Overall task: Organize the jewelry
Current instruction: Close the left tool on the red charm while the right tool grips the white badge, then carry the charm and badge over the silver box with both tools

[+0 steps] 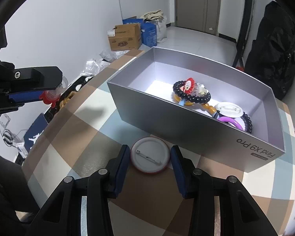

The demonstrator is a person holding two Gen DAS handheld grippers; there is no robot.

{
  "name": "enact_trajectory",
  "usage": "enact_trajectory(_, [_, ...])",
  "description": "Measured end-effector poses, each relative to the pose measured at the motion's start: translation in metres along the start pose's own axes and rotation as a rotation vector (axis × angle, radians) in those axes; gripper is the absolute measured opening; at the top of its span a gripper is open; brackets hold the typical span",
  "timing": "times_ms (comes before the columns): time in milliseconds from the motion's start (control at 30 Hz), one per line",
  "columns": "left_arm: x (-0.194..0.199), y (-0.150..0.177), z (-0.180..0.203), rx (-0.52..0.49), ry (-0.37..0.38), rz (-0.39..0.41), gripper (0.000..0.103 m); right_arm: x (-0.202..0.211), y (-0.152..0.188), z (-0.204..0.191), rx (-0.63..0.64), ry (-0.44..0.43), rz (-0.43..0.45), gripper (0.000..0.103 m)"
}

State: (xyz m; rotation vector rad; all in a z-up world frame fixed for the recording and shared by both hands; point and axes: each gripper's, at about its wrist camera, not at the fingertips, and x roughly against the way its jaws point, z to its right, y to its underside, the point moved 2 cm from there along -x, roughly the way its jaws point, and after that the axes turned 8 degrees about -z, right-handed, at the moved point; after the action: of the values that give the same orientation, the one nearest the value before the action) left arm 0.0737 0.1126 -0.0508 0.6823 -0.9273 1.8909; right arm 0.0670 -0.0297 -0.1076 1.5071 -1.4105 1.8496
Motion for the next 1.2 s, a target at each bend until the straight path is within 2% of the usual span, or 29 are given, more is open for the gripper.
enact_trajectory(400, [-0.011, 0.001, 0.013, -0.024, -0.025, -0.006, 0.025, 0.036, -0.002, 0.009, -0.040, -0.075, 0.081, 0.042])
enact_trajectory(800, [-0.015, -0.005, 0.048, -0.095, -0.017, 0.041, 0.025, 0.085, -0.010, 0.042, -0.106, -0.141, 0.191, 0.042])
enact_trajectory(1200, [-0.030, -0.021, 0.080, -0.161, -0.028, 0.069, 0.025, 0.111, -0.026, 0.080, -0.169, -0.170, 0.255, 0.042])
